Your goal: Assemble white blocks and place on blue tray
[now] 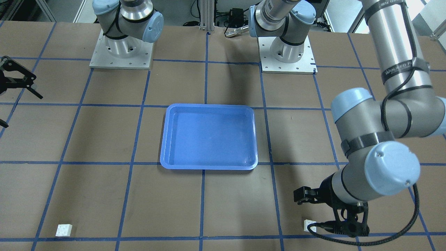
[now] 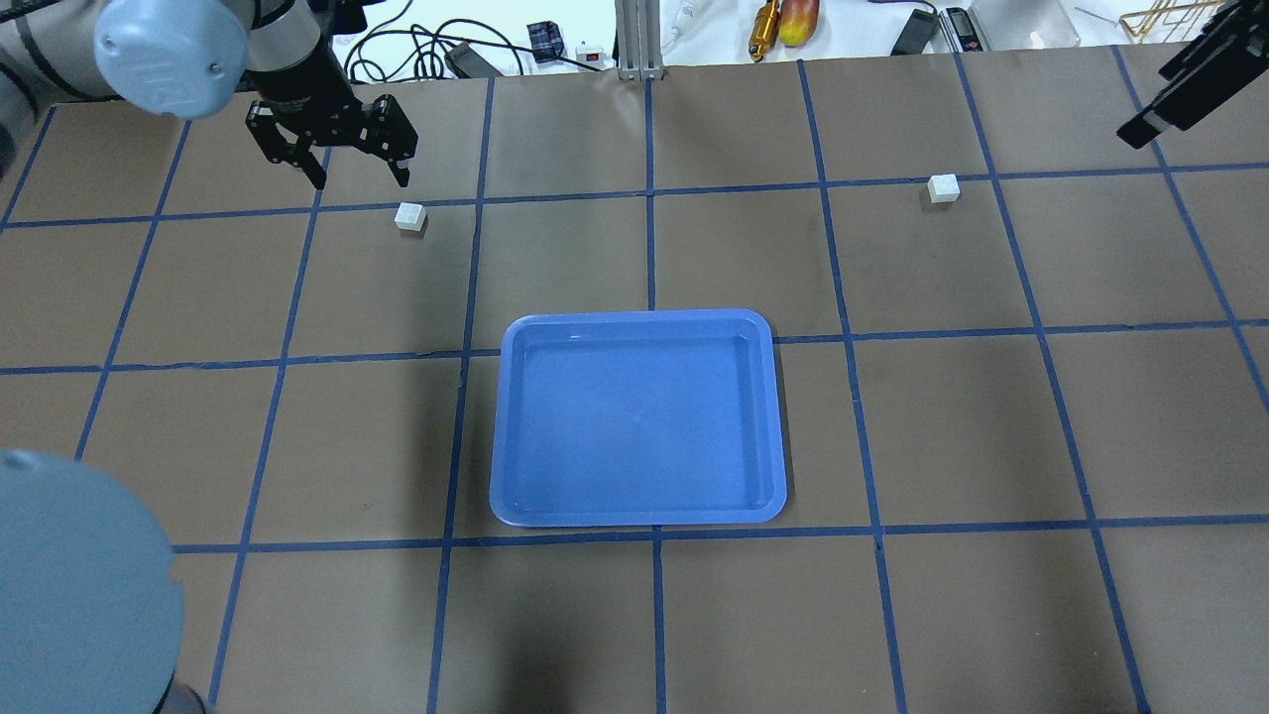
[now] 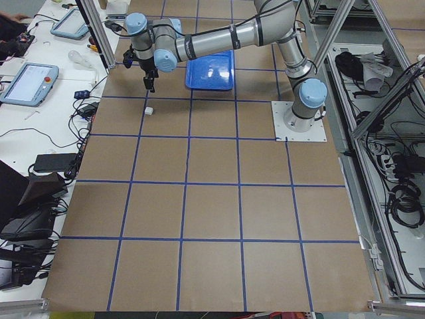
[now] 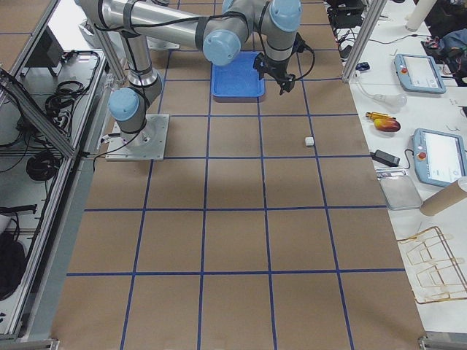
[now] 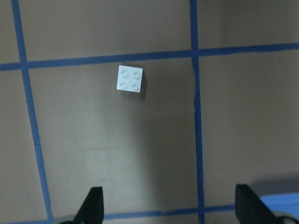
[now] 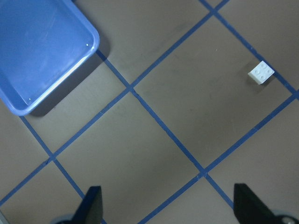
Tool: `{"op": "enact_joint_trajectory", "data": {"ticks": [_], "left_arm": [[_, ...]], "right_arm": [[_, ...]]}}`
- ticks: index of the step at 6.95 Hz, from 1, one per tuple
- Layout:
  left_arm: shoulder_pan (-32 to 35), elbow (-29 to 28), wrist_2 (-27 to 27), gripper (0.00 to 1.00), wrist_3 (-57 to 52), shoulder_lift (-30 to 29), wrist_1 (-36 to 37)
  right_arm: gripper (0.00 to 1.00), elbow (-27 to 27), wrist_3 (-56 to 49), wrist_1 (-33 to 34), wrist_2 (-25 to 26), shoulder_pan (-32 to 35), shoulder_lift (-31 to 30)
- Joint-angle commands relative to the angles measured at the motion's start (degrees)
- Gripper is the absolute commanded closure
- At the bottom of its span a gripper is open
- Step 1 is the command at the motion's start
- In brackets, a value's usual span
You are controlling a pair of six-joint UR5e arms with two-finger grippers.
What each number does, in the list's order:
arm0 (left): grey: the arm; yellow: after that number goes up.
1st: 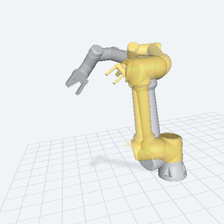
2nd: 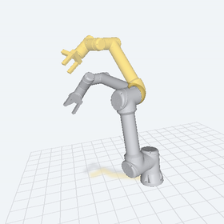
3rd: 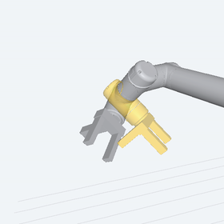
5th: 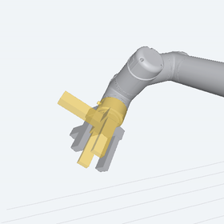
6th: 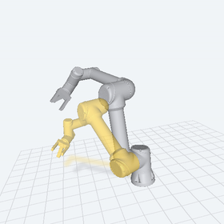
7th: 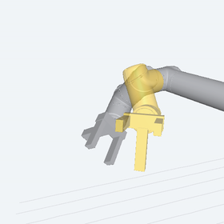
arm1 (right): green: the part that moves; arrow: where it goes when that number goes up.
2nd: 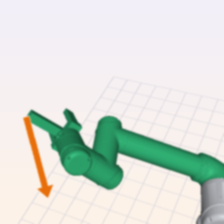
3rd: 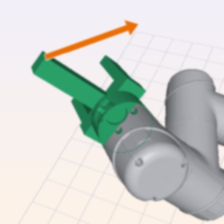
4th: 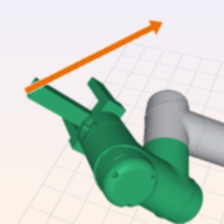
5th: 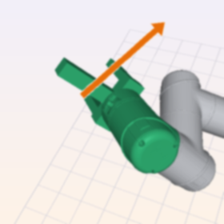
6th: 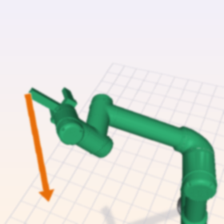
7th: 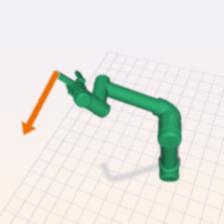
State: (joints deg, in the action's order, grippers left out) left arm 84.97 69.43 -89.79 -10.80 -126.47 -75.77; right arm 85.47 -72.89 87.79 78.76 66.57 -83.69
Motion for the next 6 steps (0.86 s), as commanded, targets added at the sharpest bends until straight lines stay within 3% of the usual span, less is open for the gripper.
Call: {"op": "enact_joint_trajectory", "data": {"ticks": [1, 2, 3, 4, 5, 6], "left_arm": [[-0.5, -2.4, -0.4, 0.00, -3.2, -7.5, 4.8], [-0.8, -3.5, -0.4, 0.00, -4.3, -9.7, 4.9], [-1.3, -3.3, -0.3, 0.00, -5.0, -10.6, 5.1], [-1.6, -3.6, -0.4, 0.04, -6.1, -11.3, 5.3], [-1.6, -3.3, -0.3, 0.12, -8.0, -11.9, 6.6], [-1.6, -3.2, -0.4, 0.27, -8.1, -12.0, 6.6]], "right_arm": [[0.00, 9.4, -8.0, 13.5, 3.7, 0.0, 0.0], [0.00, 13.8, -10.4, 18.8, 3.2, -0.3, 0.7], [0.00, 15.7, -11.6, 28.1, 3.9, -0.6, 2.9], [0.07, 15.4, -12.3, 33.4, 3.1, -1.6, 6.1], [0.06, 12.3, -21.5, 34.0, 1.4, -2.8, 11.9], [0.01, 5.2, -26.7, 29.9, -1.0, -3.3, 18.2]]}}
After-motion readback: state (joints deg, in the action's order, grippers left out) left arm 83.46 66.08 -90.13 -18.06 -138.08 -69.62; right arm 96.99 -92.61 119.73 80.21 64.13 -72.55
